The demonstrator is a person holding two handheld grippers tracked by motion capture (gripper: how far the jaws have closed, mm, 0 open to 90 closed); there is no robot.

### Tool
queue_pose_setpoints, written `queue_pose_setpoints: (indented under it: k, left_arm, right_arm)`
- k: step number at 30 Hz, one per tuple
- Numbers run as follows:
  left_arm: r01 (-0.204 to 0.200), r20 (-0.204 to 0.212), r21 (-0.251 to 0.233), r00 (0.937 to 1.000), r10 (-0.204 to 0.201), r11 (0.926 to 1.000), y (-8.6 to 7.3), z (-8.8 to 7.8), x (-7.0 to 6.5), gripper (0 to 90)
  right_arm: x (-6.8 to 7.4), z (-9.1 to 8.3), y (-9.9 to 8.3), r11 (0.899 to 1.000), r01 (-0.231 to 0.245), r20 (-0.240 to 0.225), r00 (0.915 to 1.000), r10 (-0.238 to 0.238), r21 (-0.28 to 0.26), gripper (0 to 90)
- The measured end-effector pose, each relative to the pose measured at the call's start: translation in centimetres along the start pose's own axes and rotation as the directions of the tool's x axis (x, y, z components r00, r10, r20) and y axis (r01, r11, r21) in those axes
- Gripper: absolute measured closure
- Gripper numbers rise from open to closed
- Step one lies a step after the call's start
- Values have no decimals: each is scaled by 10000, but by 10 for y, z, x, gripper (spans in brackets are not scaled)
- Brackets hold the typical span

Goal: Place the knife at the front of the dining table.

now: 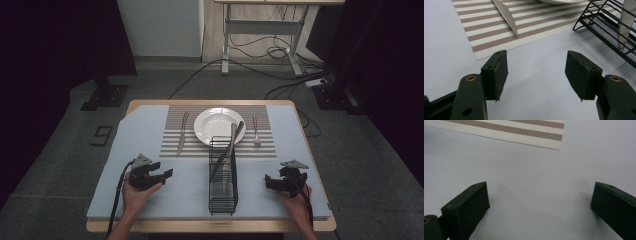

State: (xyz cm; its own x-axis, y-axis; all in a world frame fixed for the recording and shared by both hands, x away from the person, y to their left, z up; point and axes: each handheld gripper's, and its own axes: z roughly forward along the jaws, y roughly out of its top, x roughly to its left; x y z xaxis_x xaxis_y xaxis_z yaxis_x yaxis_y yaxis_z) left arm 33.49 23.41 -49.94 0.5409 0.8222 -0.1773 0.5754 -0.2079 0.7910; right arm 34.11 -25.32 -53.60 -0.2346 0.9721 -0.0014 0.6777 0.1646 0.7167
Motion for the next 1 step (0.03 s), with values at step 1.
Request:
queue_pose_setpoints:
  k: [1]
  left_arm:
    - [-62, -36, 31, 10000, 63, 10000, -1, 0, 0, 349]
  right_arm:
    - [0, 0, 0, 10000, -9, 9, 10000, 9, -19, 12]
